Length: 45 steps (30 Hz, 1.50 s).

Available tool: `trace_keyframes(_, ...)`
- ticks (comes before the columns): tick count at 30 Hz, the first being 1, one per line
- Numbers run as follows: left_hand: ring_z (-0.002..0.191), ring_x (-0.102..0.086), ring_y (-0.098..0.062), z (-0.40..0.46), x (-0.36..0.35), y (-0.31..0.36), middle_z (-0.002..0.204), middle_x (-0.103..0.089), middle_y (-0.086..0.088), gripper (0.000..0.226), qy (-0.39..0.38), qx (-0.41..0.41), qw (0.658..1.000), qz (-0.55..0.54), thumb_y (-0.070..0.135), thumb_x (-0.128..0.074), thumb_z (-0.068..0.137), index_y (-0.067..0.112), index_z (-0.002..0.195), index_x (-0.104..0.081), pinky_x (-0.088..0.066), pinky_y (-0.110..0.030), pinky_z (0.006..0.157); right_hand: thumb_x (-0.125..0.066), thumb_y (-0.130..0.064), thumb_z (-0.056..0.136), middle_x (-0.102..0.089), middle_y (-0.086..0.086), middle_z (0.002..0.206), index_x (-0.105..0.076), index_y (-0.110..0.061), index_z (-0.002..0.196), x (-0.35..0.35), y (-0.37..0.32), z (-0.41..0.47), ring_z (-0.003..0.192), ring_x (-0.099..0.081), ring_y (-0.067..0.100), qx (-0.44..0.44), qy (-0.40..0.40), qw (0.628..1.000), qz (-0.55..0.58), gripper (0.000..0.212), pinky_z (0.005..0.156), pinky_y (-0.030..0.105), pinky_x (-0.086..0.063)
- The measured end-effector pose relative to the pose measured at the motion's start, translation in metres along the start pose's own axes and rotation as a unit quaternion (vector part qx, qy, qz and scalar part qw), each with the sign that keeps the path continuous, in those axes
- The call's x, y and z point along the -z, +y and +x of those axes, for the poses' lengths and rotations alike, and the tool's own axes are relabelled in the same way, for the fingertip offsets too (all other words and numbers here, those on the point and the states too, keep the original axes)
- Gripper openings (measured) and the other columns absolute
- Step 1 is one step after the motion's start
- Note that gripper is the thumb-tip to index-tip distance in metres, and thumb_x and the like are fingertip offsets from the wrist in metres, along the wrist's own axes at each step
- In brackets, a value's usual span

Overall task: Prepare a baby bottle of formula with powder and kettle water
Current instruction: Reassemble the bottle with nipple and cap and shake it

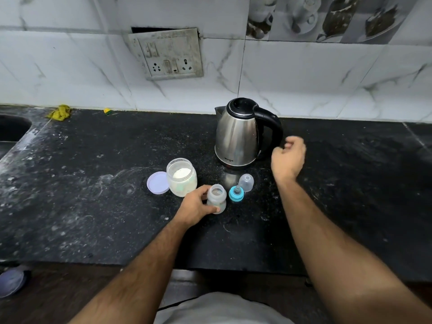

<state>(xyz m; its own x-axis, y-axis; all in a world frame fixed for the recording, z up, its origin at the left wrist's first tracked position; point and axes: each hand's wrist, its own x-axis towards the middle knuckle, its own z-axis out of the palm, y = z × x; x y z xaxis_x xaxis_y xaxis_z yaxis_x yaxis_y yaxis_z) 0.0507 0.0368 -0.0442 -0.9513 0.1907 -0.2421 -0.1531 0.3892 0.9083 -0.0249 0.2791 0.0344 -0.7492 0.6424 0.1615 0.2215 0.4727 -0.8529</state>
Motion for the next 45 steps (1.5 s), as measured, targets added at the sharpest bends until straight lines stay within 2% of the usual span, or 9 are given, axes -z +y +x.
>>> trace_keyframes(5, 0.11, -0.065, -0.011, -0.002, 0.002, -0.001, 0.112, -0.071, 0.009, 0.054, -0.006, -0.009, 1.0, 0.004, 0.006, -0.086, 0.068, 0.03, 0.111, -0.063, -0.05, -0.04, 0.104, -0.058, -0.01, 0.081, -0.071, 0.007, 0.088, -0.071, -0.016, 0.084, -0.004, 0.038, -0.079, 0.085, -0.065, 0.03, 0.011, -0.143, 0.985, -0.094, 0.014, 0.073, 0.033, -0.047)
trace_keyframes(8, 0.11, -0.066, -0.012, -0.005, 0.002, -0.003, 0.112, -0.071, 0.007, 0.055, -0.009, -0.017, 1.0, 0.005, 0.005, -0.086, 0.067, 0.033, 0.108, -0.063, -0.05, -0.039, 0.103, -0.07, -0.024, 0.082, -0.07, -0.003, 0.085, -0.071, -0.022, 0.088, -0.008, 0.056, -0.103, 0.085, -0.067, 0.021, -0.009, -0.214, 0.967, -0.139, 0.007, 0.071, 0.03, -0.05)
trace_keyframes(13, 0.108, -0.066, -0.01, -0.014, 0.003, -0.009, 0.112, -0.071, 0.007, 0.056, 0.003, -0.028, 1.0, 0.007, 0.004, -0.086, 0.068, 0.027, 0.113, -0.062, -0.05, -0.034, 0.102, -0.076, -0.057, 0.073, -0.069, 0.0, 0.101, -0.071, -0.02, 0.108, -0.024, 0.061, -0.105, 0.095, -0.066, 0.022, 0.006, -0.212, 0.957, -0.198, 0.052, 0.075, 0.034, -0.053)
trace_keyframes(17, 0.107, -0.066, -0.007, -0.019, 0.002, -0.012, 0.113, -0.07, 0.01, 0.058, 0.024, -0.031, 0.999, 0.015, 0.007, -0.087, 0.067, 0.028, 0.116, -0.062, -0.049, -0.028, 0.1, -0.071, -0.07, 0.069, -0.068, 0.004, 0.104, -0.07, -0.016, 0.104, -0.037, 0.058, -0.107, 0.096, -0.066, 0.027, 0.006, -0.205, 0.943, -0.262, 0.064, 0.071, 0.034, -0.05)
trace_keyframes(22, 0.108, -0.064, -0.004, -0.022, 0.004, -0.011, 0.116, -0.069, 0.011, 0.064, 0.014, -0.034, 0.999, 0.008, 0.007, -0.088, 0.067, 0.029, 0.121, -0.061, -0.046, -0.018, 0.096, -0.068, -0.059, 0.077, -0.066, 0.008, 0.103, -0.069, -0.013, 0.102, -0.042, 0.05, -0.11, 0.094, -0.066, 0.03, 0.003, -0.19, 0.932, -0.308, 0.053, 0.075, 0.037, -0.055)
trace_keyframes(25, 0.106, -0.063, 0.002, -0.025, 0.007, -0.008, 0.114, -0.068, 0.012, 0.062, 0.015, -0.042, 0.999, -0.019, 0.002, -0.086, 0.069, 0.028, 0.119, -0.061, -0.046, -0.009, 0.093, -0.062, -0.053, 0.078, -0.064, 0.009, 0.098, -0.07, -0.01, 0.095, -0.038, 0.052, -0.111, 0.089, -0.066, 0.029, 0.009, -0.205, 0.938, -0.279, 0.046, 0.068, 0.033, -0.051)
trace_keyframes(30, 0.109, -0.065, -0.002, -0.024, 0.008, -0.012, 0.112, -0.072, 0.011, 0.055, 0.002, -0.045, 0.997, -0.056, 0.002, -0.086, 0.069, 0.024, 0.115, -0.066, -0.048, -0.026, 0.104, -0.076, -0.031, 0.076, -0.06, 0.009, 0.088, -0.069, -0.008, 0.08, -0.01, 0.051, -0.114, 0.081, -0.061, 0.024, 0.041, -0.234, 0.96, -0.146, 0.024, 0.067, 0.029, -0.041)
trace_keyframes(34, 0.11, -0.067, -0.008, -0.022, -0.002, -0.012, 0.112, -0.073, 0.006, 0.054, -0.01, -0.052, 0.996, -0.067, 0.003, -0.088, 0.066, 0.025, 0.111, -0.068, -0.049, -0.035, 0.105, -0.079, -0.019, 0.074, -0.063, 0.006, 0.09, -0.074, -0.016, 0.093, 0.024, 0.028, -0.109, 0.079, -0.062, 0.017, 0.085, -0.25, 0.962, -0.062, 0.019, 0.075, 0.025, -0.047)
trace_keyframes(45, 0.11, -0.067, -0.008, -0.018, -0.012, -0.016, 0.111, -0.074, 0.006, 0.051, -0.022, -0.055, 0.996, -0.073, 0.008, -0.091, 0.063, 0.02, 0.108, -0.068, -0.049, -0.037, 0.105, -0.074, -0.034, 0.069, -0.055, -0.009, 0.092, -0.071, -0.021, 0.101, 0.027, -0.011, -0.106, 0.084, -0.054, 0.009, 0.268, -0.39, 0.856, -0.206, 0.034, 0.078, 0.031, -0.05)
